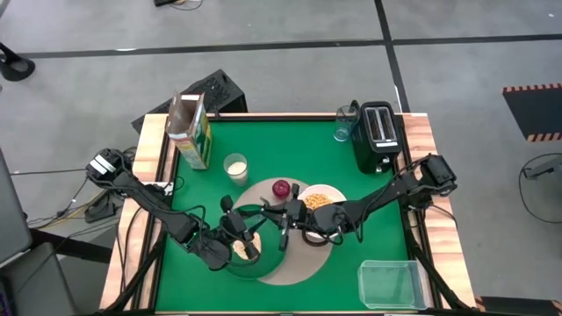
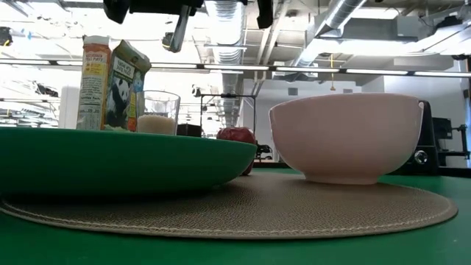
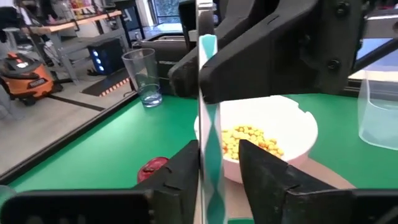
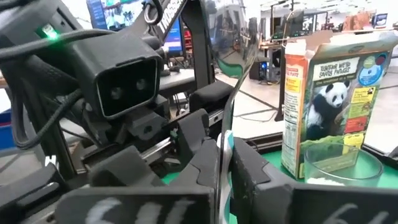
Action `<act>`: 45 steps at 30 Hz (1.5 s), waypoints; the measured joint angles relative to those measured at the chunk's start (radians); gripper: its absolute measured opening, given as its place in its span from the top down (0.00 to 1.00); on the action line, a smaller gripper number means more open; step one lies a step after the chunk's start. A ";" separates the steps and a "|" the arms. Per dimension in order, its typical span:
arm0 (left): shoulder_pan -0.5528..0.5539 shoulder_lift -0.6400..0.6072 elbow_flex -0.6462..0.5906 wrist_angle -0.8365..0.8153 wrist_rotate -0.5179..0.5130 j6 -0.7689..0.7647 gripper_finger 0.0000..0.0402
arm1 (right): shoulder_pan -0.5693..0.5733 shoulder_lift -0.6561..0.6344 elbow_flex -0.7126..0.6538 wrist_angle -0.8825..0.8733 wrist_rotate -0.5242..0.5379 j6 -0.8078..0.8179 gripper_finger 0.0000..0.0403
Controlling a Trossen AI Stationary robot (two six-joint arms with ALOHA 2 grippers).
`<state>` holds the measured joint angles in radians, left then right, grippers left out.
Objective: Arrange a breakfast setting
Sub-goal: Put the white green spoon to the right of the white bowl on the table
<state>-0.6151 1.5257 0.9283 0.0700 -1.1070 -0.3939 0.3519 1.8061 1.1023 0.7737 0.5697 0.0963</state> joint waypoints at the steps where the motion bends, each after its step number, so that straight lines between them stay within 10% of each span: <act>1: -0.001 0.000 0.000 0.000 0.007 0.000 0.73 | 0.000 0.000 0.000 -0.009 0.000 0.000 0.92; 17: -0.122 -0.001 0.000 -0.012 0.056 -0.011 0.60 | 0.092 -0.244 0.000 -0.463 0.001 0.100 0.92; 45: -0.181 -0.002 0.001 -0.083 0.107 -0.073 0.59 | 0.367 -0.897 -0.351 -1.234 0.188 0.944 0.92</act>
<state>-0.7959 1.5238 0.9295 -0.0126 -0.9999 -0.4673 0.7192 0.9087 0.7516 -0.4603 0.7580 1.0400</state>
